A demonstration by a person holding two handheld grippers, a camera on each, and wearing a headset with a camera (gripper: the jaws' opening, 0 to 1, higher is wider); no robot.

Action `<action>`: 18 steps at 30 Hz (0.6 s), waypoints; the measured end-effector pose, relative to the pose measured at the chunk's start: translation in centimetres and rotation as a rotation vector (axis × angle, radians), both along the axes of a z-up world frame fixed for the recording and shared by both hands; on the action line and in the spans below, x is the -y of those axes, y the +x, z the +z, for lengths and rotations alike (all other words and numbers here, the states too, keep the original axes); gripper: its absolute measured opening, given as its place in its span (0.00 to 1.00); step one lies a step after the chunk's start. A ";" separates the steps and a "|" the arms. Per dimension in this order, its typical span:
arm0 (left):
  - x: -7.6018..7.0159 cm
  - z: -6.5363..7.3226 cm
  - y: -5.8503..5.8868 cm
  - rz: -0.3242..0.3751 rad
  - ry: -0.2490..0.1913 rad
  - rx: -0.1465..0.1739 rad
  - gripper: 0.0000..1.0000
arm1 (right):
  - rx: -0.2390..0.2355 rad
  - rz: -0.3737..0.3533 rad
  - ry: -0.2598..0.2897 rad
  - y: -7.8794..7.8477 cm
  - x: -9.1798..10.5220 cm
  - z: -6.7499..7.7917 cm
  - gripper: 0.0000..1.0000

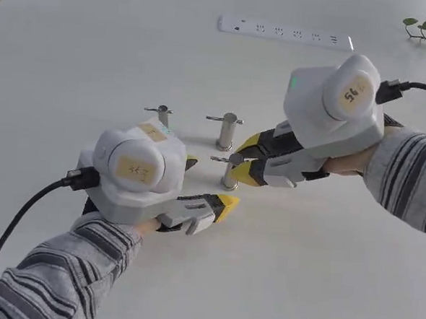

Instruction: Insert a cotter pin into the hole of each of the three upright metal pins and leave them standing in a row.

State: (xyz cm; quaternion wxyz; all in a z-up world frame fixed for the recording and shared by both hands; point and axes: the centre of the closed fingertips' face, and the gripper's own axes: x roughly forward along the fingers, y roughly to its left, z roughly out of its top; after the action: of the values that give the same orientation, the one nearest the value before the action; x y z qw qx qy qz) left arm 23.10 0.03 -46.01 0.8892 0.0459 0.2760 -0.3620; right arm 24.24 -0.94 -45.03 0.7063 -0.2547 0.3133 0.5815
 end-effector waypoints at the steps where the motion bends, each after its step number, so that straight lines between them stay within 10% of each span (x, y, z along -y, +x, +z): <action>1: -0.1 0.2 -0.1 0.001 -0.001 0.002 0.51 | -0.005 -0.002 0.003 -0.1 -0.1 -0.1 0.13; 18: -2.3 2.4 -0.9 0.051 -0.031 0.024 0.72 | 0.004 0.014 0.013 0.0 -0.2 -0.7 0.08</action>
State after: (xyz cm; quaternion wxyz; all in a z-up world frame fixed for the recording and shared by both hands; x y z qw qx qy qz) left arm 22.22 2.30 -43.57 0.9020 0.0295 0.2606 -0.3430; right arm 24.20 -0.79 -45.70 0.7045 -0.2534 0.3067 0.5877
